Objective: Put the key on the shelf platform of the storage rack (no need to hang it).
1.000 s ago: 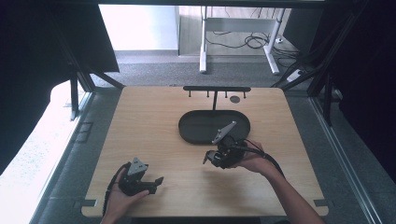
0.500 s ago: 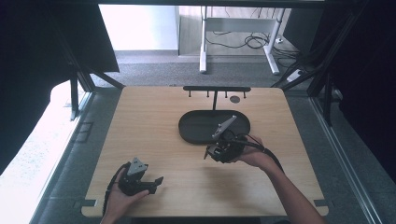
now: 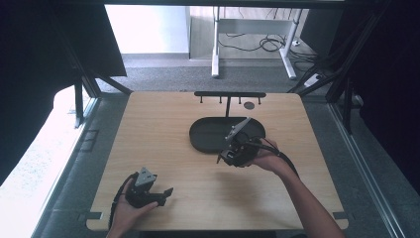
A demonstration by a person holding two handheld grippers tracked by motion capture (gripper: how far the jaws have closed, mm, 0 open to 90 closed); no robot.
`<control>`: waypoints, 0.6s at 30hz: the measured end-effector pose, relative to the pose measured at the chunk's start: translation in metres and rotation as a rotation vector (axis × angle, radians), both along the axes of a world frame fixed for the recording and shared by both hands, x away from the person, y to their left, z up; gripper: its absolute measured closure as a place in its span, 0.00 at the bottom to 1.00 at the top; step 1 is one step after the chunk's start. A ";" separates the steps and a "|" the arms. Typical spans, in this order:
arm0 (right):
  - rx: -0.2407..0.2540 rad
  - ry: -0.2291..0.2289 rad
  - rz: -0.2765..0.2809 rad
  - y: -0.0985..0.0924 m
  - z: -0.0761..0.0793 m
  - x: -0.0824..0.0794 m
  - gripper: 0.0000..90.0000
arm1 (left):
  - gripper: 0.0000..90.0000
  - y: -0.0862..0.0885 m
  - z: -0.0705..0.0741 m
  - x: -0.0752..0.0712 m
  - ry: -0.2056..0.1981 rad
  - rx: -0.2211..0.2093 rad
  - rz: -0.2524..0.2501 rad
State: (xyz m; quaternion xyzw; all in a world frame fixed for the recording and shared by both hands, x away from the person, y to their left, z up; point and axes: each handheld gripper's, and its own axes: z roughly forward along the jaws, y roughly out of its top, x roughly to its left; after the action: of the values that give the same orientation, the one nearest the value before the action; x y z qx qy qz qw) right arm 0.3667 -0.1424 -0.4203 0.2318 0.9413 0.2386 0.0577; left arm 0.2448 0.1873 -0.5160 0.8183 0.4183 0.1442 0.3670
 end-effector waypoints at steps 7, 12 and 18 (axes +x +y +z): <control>0.008 -0.005 -0.010 0.001 0.003 0.007 0.55 | 0.24 0.000 0.000 0.000 0.000 0.000 0.001; 0.004 0.000 -0.010 0.002 0.000 0.012 0.55 | 0.24 0.000 -0.001 0.000 0.000 0.002 0.001; 0.002 -0.007 -0.017 0.003 0.002 0.019 0.55 | 0.24 0.001 0.000 0.000 0.001 0.002 0.001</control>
State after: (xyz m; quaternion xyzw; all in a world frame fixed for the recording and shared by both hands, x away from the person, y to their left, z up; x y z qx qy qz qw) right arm 0.3857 -0.1395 -0.4184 0.2391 0.9388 0.2399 0.0629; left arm 0.2452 0.1880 -0.5163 0.8183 0.4188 0.1445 0.3661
